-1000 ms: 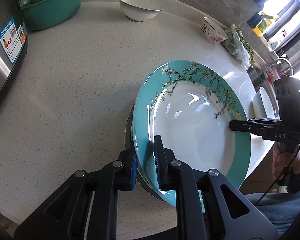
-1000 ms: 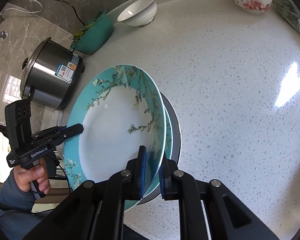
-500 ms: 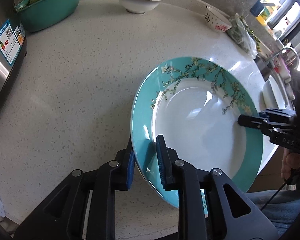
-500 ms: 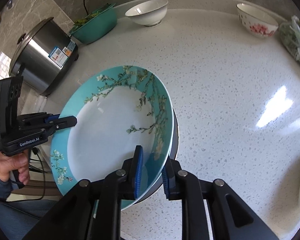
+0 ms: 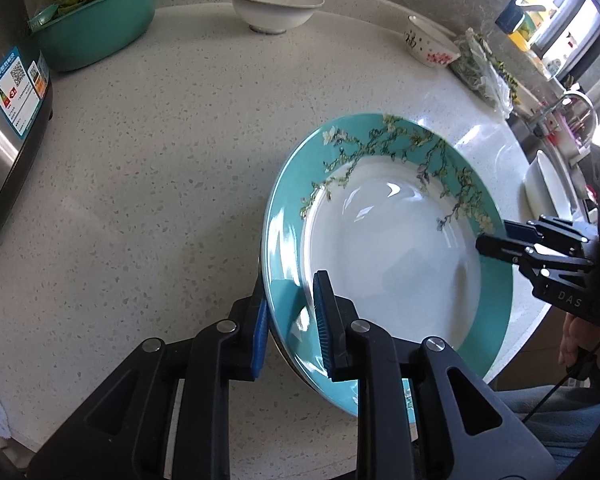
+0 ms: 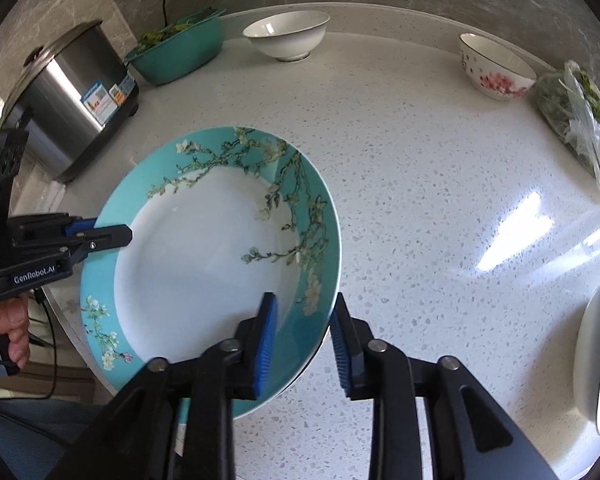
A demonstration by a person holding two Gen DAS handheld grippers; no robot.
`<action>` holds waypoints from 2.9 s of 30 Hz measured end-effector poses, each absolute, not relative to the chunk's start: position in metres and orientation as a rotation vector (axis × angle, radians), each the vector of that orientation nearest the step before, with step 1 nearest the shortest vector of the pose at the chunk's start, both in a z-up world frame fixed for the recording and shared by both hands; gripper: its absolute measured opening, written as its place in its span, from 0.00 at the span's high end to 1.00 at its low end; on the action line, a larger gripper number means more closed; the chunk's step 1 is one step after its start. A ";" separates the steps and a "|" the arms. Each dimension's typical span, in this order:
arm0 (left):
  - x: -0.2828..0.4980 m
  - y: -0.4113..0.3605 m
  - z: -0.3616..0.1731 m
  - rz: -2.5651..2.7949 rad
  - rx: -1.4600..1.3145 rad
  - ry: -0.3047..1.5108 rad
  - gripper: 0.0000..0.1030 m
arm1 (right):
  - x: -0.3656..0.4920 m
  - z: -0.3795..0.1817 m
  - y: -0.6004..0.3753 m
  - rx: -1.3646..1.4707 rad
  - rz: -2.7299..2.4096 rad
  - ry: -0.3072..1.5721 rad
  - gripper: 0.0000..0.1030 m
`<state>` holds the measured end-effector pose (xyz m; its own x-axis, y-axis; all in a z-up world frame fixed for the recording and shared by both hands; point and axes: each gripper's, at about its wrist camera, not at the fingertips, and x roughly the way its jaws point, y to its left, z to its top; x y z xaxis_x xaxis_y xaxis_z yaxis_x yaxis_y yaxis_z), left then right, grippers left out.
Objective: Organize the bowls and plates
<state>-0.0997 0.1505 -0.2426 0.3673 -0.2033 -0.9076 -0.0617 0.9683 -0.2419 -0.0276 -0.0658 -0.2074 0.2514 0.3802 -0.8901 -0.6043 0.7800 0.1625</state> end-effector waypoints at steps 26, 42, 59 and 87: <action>0.042 -0.160 -0.186 -0.429 -0.358 1.164 0.01 | 0.086 -0.149 -0.456 0.530 0.678 1.150 0.32; 0.094 -0.252 -0.284 -0.331 -0.345 1.379 0.61 | 0.120 -0.237 -0.464 0.546 0.784 1.404 0.57; 0.086 -0.237 -0.256 -0.321 -0.283 1.315 0.89 | 0.122 -0.227 -0.422 0.412 0.746 1.447 0.79; 0.087 -0.107 -0.271 -0.133 -0.415 1.348 0.89 | 0.148 -0.239 -0.301 0.331 0.833 1.580 0.79</action>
